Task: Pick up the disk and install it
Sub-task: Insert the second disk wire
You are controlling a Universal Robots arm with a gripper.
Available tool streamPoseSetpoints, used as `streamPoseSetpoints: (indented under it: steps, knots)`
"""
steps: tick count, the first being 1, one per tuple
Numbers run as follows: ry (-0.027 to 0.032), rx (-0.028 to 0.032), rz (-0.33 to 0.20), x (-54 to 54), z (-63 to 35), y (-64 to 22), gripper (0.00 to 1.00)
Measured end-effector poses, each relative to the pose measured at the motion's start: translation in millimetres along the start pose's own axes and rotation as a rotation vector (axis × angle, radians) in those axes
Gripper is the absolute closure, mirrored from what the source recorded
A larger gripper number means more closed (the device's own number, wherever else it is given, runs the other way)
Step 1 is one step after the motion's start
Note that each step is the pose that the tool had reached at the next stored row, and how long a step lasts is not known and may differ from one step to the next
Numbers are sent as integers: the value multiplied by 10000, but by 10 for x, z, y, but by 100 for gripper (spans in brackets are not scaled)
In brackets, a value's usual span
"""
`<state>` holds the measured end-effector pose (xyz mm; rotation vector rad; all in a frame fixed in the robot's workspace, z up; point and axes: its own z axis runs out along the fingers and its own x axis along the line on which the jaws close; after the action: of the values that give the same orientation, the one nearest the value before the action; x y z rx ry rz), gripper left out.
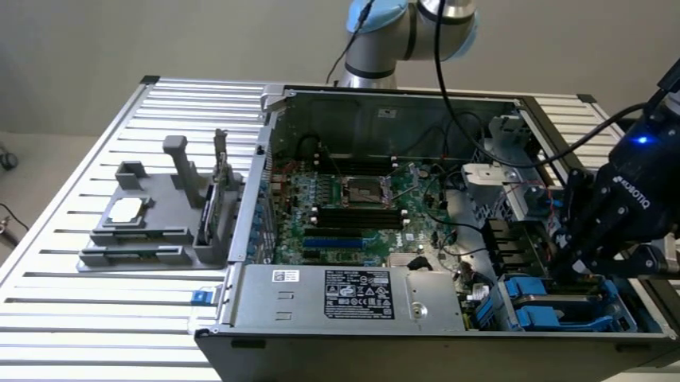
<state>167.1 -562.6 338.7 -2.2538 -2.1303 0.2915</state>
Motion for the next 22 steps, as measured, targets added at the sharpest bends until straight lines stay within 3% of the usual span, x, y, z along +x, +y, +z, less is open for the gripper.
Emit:
streamPoseSetpoints:
  steps: [8, 22]
  knots:
    - [165, 7, -31, -23, 2, 12, 84]
    - [349, 11, -106, -64, 10, 21, 84]
